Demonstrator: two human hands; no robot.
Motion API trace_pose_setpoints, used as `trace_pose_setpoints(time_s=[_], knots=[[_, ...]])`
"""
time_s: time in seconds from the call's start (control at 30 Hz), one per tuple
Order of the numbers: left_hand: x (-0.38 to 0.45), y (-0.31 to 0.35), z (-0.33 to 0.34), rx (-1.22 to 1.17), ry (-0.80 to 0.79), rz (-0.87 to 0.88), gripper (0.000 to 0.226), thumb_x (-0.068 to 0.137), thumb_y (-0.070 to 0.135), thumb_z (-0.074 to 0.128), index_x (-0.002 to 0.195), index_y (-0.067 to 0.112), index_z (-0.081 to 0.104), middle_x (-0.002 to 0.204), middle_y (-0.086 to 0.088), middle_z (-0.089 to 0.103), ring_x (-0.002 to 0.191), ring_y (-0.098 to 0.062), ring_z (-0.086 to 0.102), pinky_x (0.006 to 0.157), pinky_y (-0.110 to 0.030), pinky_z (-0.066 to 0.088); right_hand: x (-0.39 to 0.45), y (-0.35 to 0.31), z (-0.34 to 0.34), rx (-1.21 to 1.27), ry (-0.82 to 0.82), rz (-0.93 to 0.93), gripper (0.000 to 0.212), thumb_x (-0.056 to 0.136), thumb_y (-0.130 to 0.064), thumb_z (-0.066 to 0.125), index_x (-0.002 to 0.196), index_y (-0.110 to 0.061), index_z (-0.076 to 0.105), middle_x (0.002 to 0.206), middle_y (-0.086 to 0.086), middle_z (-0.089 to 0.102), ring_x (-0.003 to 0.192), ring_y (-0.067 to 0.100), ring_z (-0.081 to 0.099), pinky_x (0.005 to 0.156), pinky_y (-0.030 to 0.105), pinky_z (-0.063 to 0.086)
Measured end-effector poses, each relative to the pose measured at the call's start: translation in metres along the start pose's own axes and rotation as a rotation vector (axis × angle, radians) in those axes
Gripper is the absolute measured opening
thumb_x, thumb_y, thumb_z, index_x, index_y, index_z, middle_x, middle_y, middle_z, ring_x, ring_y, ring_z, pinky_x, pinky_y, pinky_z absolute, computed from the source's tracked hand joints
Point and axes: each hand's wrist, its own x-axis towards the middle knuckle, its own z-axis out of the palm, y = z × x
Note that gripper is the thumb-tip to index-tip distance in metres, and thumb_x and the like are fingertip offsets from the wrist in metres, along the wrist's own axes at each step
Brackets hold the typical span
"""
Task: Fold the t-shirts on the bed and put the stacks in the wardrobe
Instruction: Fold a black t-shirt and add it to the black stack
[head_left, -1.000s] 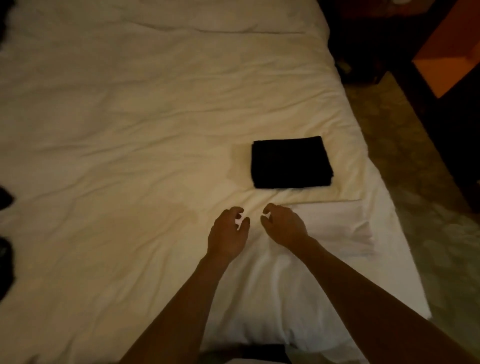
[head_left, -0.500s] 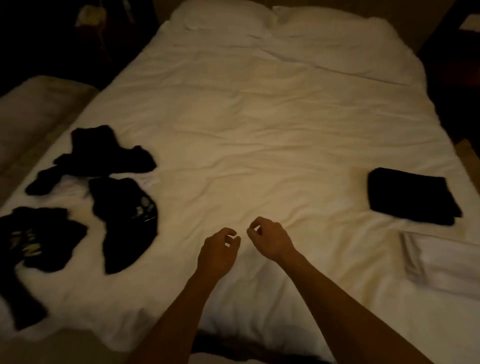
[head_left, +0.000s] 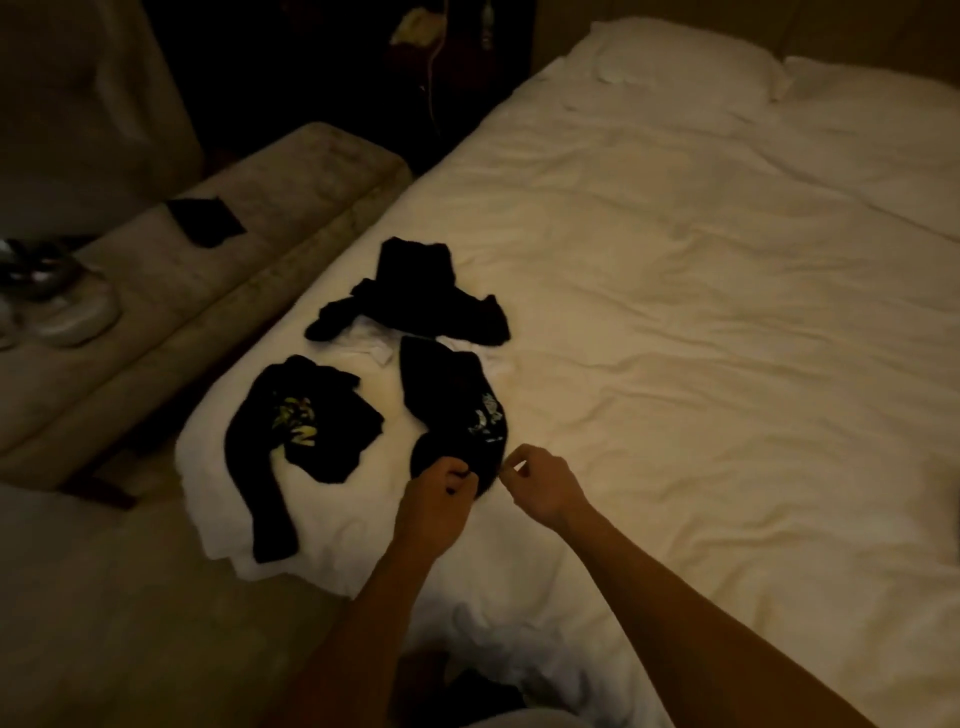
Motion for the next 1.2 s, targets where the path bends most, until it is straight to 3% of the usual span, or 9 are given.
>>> trace_pose_setpoints(time_s=[0.2, 0.33, 0.43, 0.57, 0.73, 0.87, 0.97, 1.07, 1.2], knots=[[0.033, -0.046, -0.029, 0.019, -0.01, -0.151, 0.045, 0.095, 0.03, 0.063, 0.135, 0.012, 0.054, 0.125, -0.01, 0.065, 0.116, -0.028, 0.059, 0.097, -0.037, 0.048, 0.013, -0.032, 0.031, 0.037, -0.048, -0.007, 0.008, 0.089, -0.032, 0.059, 0.091, -0.024, 0.06, 0.099, 0.009, 0.071, 0.088, 0.029, 0.069, 0.084, 0.042, 0.056], [0.069, -0.057, -0.017, 0.041, -0.096, -0.213, 0.056, 0.095, 0.033, 0.06, 0.144, 0.009, 0.046, 0.143, -0.012, 0.053, 0.13, -0.03, 0.05, 0.106, -0.033, 0.04, 0.026, -0.024, 0.046, 0.014, -0.11, 0.052, 0.021, 0.09, -0.034, 0.059, 0.104, -0.018, 0.061, 0.103, 0.012, 0.07, 0.093, 0.032, 0.068, 0.086, 0.044, 0.056], [0.102, -0.056, -0.005, -0.092, -0.079, -0.201, 0.062, 0.093, 0.035, 0.064, 0.147, 0.013, 0.044, 0.144, -0.01, 0.053, 0.13, -0.031, 0.05, 0.108, -0.04, 0.04, 0.045, -0.023, 0.052, 0.008, -0.135, 0.087, 0.032, 0.09, -0.033, 0.059, 0.116, -0.015, 0.058, 0.112, 0.014, 0.068, 0.099, 0.034, 0.067, 0.09, 0.045, 0.054], [0.137, -0.06, 0.009, -0.229, -0.075, -0.212, 0.071, 0.08, 0.043, 0.075, 0.141, 0.015, 0.05, 0.135, -0.011, 0.059, 0.118, -0.034, 0.059, 0.099, -0.048, 0.05, 0.058, -0.025, 0.063, 0.062, -0.154, 0.127, 0.032, 0.091, -0.03, 0.058, 0.118, -0.015, 0.058, 0.115, 0.011, 0.067, 0.099, 0.032, 0.067, 0.091, 0.046, 0.054], [0.148, -0.056, 0.02, -0.26, -0.111, -0.227, 0.03, 0.092, 0.016, 0.06, 0.12, 0.005, 0.065, 0.119, -0.018, 0.065, 0.112, -0.037, 0.059, 0.097, -0.046, 0.049, 0.056, -0.021, 0.058, 0.217, -0.143, 0.198, 0.028, 0.095, -0.024, 0.057, 0.12, -0.012, 0.055, 0.107, 0.009, 0.066, 0.086, 0.028, 0.07, 0.072, 0.034, 0.054], [0.132, -0.026, 0.005, -0.359, -0.123, -0.049, 0.027, 0.096, 0.012, 0.054, 0.12, 0.006, 0.067, 0.119, -0.014, 0.067, 0.113, -0.031, 0.06, 0.103, -0.047, 0.046, 0.064, -0.019, 0.039, 0.281, 0.027, 0.228, 0.052, 0.096, -0.035, 0.056, 0.14, -0.012, 0.04, 0.118, 0.014, 0.064, 0.096, 0.031, 0.069, 0.083, 0.046, 0.057], [0.108, -0.004, -0.02, -0.321, -0.219, 0.173, 0.023, 0.101, 0.022, 0.053, 0.113, 0.011, 0.069, 0.108, -0.007, 0.071, 0.103, -0.021, 0.066, 0.096, -0.042, 0.051, 0.064, -0.043, 0.017, 0.599, 0.0, 0.211, 0.062, 0.097, -0.044, 0.056, 0.149, -0.03, 0.026, 0.126, 0.009, 0.06, 0.093, 0.022, 0.067, 0.07, 0.032, 0.056], [0.088, 0.022, -0.047, -0.291, -0.266, 0.312, 0.021, 0.101, 0.027, 0.053, 0.111, 0.016, 0.068, 0.102, 0.003, 0.069, 0.094, -0.008, 0.066, 0.081, -0.019, 0.053, 0.062, -0.072, -0.007, 0.74, -0.137, 0.207, 0.046, 0.094, -0.049, 0.057, 0.133, -0.027, 0.052, 0.114, 0.001, 0.066, 0.096, 0.019, 0.067, 0.083, 0.035, 0.058], [0.076, 0.058, -0.083, -0.378, -0.166, 0.381, 0.022, 0.099, 0.033, 0.056, 0.087, 0.016, 0.065, 0.087, -0.001, 0.068, 0.083, -0.008, 0.066, 0.073, -0.02, 0.05, 0.056, -0.103, -0.038, 0.74, -0.173, 0.148, 0.032, 0.098, -0.022, 0.051, 0.116, 0.001, 0.064, 0.094, 0.013, 0.066, 0.079, 0.018, 0.065, 0.061, 0.024, 0.054]])
